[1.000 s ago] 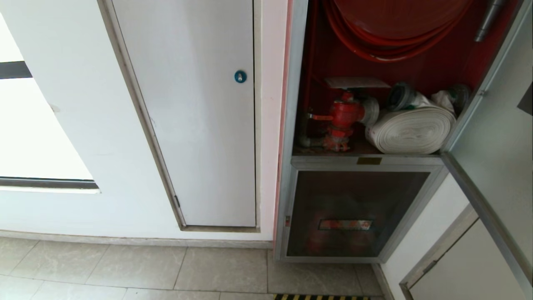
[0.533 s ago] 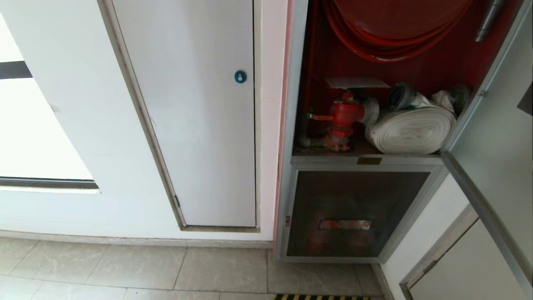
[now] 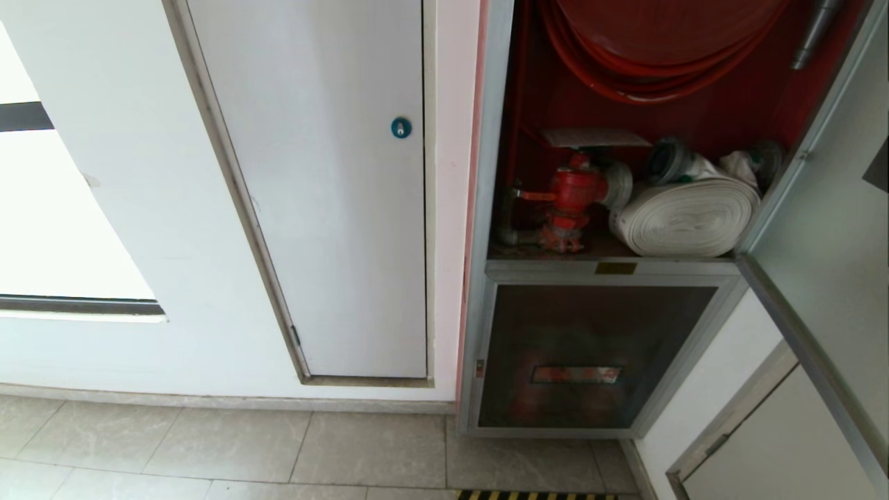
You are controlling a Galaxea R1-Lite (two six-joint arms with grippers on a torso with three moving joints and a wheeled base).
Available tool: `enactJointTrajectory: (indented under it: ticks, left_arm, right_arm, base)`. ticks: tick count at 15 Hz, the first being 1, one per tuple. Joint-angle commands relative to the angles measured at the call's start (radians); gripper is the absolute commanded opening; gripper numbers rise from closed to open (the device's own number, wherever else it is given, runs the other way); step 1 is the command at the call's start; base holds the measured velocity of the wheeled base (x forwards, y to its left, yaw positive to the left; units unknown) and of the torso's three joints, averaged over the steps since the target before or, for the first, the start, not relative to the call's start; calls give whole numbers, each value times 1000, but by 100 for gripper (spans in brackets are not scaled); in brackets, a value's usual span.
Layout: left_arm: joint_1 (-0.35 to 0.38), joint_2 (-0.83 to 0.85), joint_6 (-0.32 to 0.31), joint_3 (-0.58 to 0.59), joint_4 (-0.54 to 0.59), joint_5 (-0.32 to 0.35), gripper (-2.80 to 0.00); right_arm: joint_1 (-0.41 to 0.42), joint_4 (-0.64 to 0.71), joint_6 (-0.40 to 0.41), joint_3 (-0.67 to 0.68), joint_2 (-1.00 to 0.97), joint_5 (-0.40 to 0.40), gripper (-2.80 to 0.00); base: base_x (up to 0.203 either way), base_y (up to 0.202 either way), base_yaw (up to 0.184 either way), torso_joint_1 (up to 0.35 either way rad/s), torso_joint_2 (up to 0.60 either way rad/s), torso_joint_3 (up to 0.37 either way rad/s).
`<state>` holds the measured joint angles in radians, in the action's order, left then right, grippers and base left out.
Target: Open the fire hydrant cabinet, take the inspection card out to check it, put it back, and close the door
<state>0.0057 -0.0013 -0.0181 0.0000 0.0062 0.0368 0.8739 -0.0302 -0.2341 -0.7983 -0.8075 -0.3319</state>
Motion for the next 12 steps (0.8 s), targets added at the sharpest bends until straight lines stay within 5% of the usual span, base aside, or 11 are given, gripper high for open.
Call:
enactJointTrajectory:
  ticks: [1, 12]
  left_arm:
    - [0, 1, 0, 0, -1, 1, -280]
    - [0, 1, 0, 0, 0, 0, -280]
  right_arm:
    - [8, 1, -3, -9, -55, 16, -280]
    - [-13, 9, 4, 7, 16, 215, -280]
  base:
    - [0, 0, 0, 0, 0, 0]
    - [0, 0, 0, 0, 0, 0]
